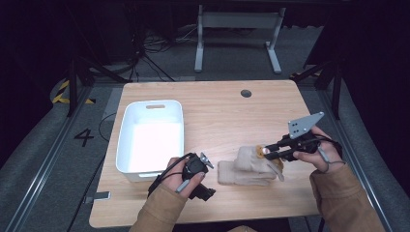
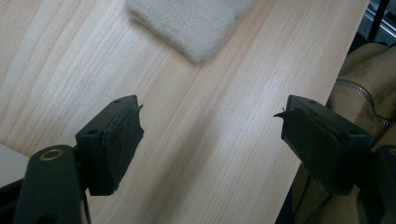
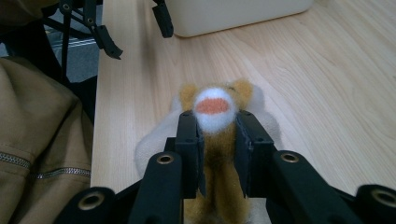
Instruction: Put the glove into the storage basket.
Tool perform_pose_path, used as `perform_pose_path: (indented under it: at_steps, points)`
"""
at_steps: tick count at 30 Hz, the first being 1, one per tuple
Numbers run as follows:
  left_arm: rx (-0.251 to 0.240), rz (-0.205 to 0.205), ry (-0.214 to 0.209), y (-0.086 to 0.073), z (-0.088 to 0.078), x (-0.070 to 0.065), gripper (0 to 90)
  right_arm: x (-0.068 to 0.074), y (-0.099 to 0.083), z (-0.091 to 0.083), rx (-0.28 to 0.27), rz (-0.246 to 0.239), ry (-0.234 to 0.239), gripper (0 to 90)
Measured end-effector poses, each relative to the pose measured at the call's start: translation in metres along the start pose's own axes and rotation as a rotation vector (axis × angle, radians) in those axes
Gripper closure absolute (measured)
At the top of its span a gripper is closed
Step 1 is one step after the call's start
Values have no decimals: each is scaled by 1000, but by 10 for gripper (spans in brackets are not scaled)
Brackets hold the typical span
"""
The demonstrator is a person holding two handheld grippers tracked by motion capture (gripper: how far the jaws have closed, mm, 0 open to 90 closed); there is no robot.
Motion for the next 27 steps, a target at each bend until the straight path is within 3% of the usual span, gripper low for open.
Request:
perform_pose_path:
  at_steps: [13, 21, 27]
  points:
    - [10, 4, 1, 1, 3, 0, 207, 5, 2, 29, 13, -54, 63, 731]
    - [14, 8, 3, 1, 4, 0, 208, 5, 4, 47, 14, -73, 80, 728]
    - [18, 7, 3, 1, 5, 0, 208, 4, 2, 61, 44, -78, 86, 726]
Point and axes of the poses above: each handheld gripper's, and its own axes: z roughly forward along the jaws, y roughly out of its top, x roughly to its left, the point moved 3 cm from there along z, roughly forward along the jaws, and after that the axes turned 5 degrees about z, right-handed, at the moved point
